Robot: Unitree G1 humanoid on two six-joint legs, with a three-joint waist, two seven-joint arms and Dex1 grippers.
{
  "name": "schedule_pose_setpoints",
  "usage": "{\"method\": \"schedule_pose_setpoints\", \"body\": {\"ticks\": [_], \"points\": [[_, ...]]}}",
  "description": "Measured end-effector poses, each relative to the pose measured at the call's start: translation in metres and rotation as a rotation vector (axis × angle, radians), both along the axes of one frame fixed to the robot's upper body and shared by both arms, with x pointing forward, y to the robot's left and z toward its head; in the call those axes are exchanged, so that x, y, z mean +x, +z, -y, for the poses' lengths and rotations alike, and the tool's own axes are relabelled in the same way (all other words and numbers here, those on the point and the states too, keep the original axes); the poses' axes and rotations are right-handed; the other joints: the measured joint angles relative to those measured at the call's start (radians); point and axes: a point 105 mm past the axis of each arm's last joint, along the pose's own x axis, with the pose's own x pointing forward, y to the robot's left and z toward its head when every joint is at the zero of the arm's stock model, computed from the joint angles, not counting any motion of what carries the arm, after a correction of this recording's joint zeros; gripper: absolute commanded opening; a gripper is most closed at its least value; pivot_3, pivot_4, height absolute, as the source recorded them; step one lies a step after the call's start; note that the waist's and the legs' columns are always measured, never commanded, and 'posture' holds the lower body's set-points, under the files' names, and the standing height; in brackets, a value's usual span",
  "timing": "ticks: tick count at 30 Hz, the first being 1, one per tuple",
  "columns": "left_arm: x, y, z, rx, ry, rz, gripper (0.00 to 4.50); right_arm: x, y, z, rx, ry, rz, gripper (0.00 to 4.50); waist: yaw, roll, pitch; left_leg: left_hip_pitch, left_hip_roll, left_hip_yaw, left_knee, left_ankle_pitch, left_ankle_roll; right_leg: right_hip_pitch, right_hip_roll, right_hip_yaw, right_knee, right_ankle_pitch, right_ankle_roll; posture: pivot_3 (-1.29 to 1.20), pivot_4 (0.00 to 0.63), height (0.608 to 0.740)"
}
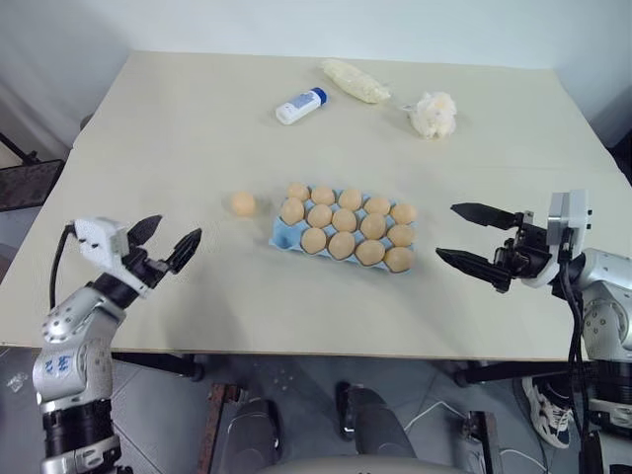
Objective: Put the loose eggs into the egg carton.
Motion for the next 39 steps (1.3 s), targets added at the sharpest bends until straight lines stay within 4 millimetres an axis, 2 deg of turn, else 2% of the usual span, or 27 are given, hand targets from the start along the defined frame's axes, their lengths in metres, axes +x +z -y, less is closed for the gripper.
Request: {"method": "schedule_pose_setpoints", "body": {"ticks": [5, 9, 11, 15, 18, 20, 28, 39], "points": [[-0.013, -0.01, -0.003, -0.027, 0.031, -0.043, 4.49, 0.003, -0.001, -0.002, -0.009, 0.011, -0.007, 4.5, 0.0, 0.0, 0.0, 0.0, 0.0, -0.001, 0.0, -0.002, -0.003, 0.0, 0.0, 0.0, 0.0, -0.003, -0.005, 0.0, 0.15, 0.74], [-0.012, -0.007, 0.0, -0.027, 0.012, -0.035, 4.49, 0.006, 0.0, -0.001, -0.011, 0.008, -0.008, 4.5, -0.001, 0.0, 0.0, 0.0, 0.0, 0.0, 0.0, -0.002, -0.003, 0.0, 0.0, 0.0, 0.0, -0.003, -0.005, 0.0, 0.15, 0.74], [-0.004, 0.001, 0.006, -0.019, -0.02, -0.012, 4.49, 0.007, 0.0, -0.002, -0.012, 0.012, -0.01, 4.5, 0.001, 0.0, 0.0, 0.0, -0.001, 0.0, 0.0, -0.001, -0.003, 0.0, 0.0, 0.0, 0.0, -0.003, -0.005, 0.0, 0.15, 0.74], [0.033, 0.029, 0.027, 0.015, -0.139, 0.067, 4.49, 0.008, -0.001, -0.006, -0.014, 0.025, -0.013, 4.5, 0.002, 0.0, 0.0, 0.0, -0.001, 0.002, 0.001, 0.0, -0.003, 0.001, 0.0, 0.0, 0.0, -0.002, -0.005, 0.0, 0.15, 0.74], [0.059, 0.035, 0.037, 0.02, -0.179, 0.077, 4.49, 0.007, -0.002, -0.008, -0.004, 0.034, -0.004, 4.5, -0.001, 0.0, 0.0, 0.0, -0.001, 0.003, 0.001, 0.001, 0.001, 0.001, 0.0, 0.0, -0.001, 0.002, 0.001, 0.0, 0.15, 0.74], [0.073, 0.033, 0.04, 0.024, -0.187, 0.063, 4.49, 0.006, -0.001, -0.008, 0.009, 0.041, 0.005, 4.5, -0.006, 0.0, 0.0, 0.0, 0.0, 0.003, 0.0, 0.001, 0.001, 0.0, 0.001, 0.0, -0.001, 0.006, 0.009, 0.0, 0.15, 0.74], [0.111, 0.014, 0.056, 0.034, -0.229, -0.012, 4.49, 0.002, -0.004, -0.01, 0.04, 0.041, 0.018, 4.5, 0.002, 0.0, 0.0, -0.001, 0.001, 0.003, -0.003, 0.0, -0.001, -0.002, 0.003, -0.003, -0.001, 0.004, 0.007, 0.0, 0.15, 0.74], [0.13, -0.013, 0.072, 0.059, -0.243, -0.105, 4.49, 0.0, -0.011, -0.008, 0.034, 0.01, 0.0, 4.5, 0.001, 0.0, 0.0, -0.001, 0.001, 0.003, -0.002, 0.0, -0.001, -0.002, 0.003, -0.003, -0.001, 0.004, 0.008, 0.0, 0.15, 0.74]]}}
